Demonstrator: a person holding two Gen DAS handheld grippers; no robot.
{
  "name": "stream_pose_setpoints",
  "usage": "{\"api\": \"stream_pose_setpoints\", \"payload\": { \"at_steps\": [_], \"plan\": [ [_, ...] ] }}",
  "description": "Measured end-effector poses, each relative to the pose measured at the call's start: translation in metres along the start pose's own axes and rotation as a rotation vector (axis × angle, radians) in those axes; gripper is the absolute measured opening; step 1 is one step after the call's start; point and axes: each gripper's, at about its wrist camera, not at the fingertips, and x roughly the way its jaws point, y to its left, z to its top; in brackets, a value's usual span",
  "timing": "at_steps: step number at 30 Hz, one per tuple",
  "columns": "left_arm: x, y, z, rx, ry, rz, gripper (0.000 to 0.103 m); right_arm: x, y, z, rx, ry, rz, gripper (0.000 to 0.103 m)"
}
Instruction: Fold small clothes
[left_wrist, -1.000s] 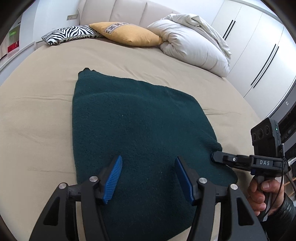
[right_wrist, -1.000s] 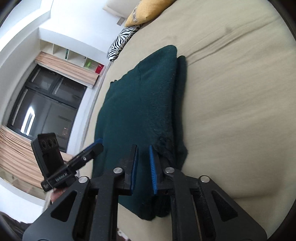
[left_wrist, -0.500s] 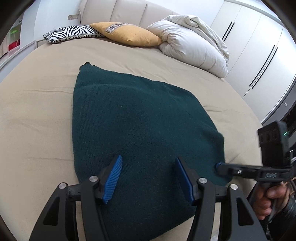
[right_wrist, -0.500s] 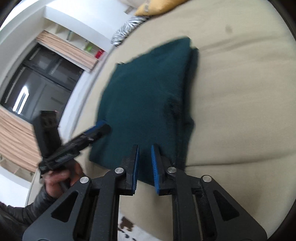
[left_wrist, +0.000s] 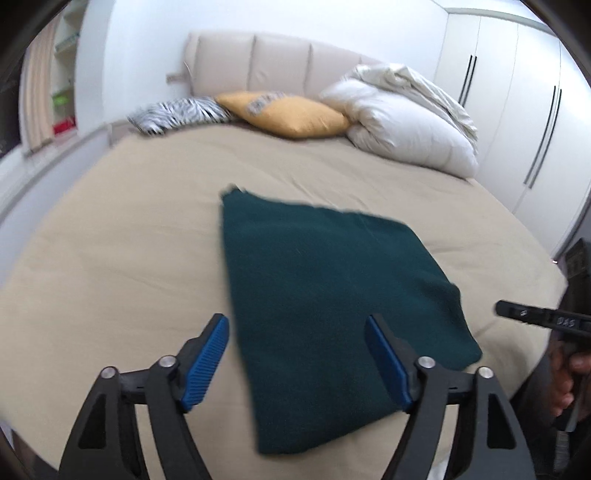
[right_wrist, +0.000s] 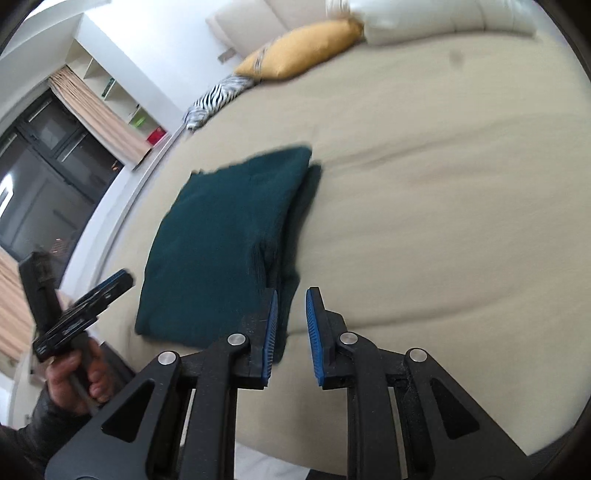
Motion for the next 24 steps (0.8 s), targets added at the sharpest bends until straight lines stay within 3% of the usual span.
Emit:
{"api": "stream_pose_setpoints", "payload": {
  "at_steps": [2,4,6,9,11,13,15,21,24],
  "plan": [
    [-0.020,-0.002,0.010,0.031,-0.083,0.086,0.099,-0.017,0.017,0.008,-0.053,-0.077,-0.046,0.021],
    [-0.041,-0.009,0.020,0.073,-0.176,0.150,0.103,-0.033,0.039,0.014,-0.125,-0.151,-0.103,0.031],
    [-0.058,-0.020,0.028,0.122,-0.248,0.243,0.103,-0.046,0.057,0.018,-0.177,-0.220,-0.158,0.064],
    [-0.075,-0.035,0.036,0.176,-0.300,0.342,0.103,-0.075,0.086,0.019,-0.254,-0.392,-0.208,0.091],
    [-0.085,-0.045,0.042,0.187,-0.306,0.406,0.103,-0.089,0.103,0.019,-0.264,-0.501,-0.261,0.103],
    [-0.093,-0.047,0.046,0.161,-0.293,0.489,0.103,-0.102,0.117,0.022,-0.268,-0.567,-0.292,0.103],
    [-0.097,-0.046,0.051,0.125,-0.278,0.472,0.103,-0.112,0.125,0.029,-0.271,-0.579,-0.286,0.103],
    [-0.089,-0.022,0.059,-0.079,-0.151,0.272,0.103,-0.144,0.139,0.042,-0.239,-0.631,-0.270,0.103],
    [-0.074,-0.008,0.049,-0.146,-0.089,0.253,0.103,-0.145,0.142,0.043,-0.242,-0.584,-0.274,0.103]
  ]
}}
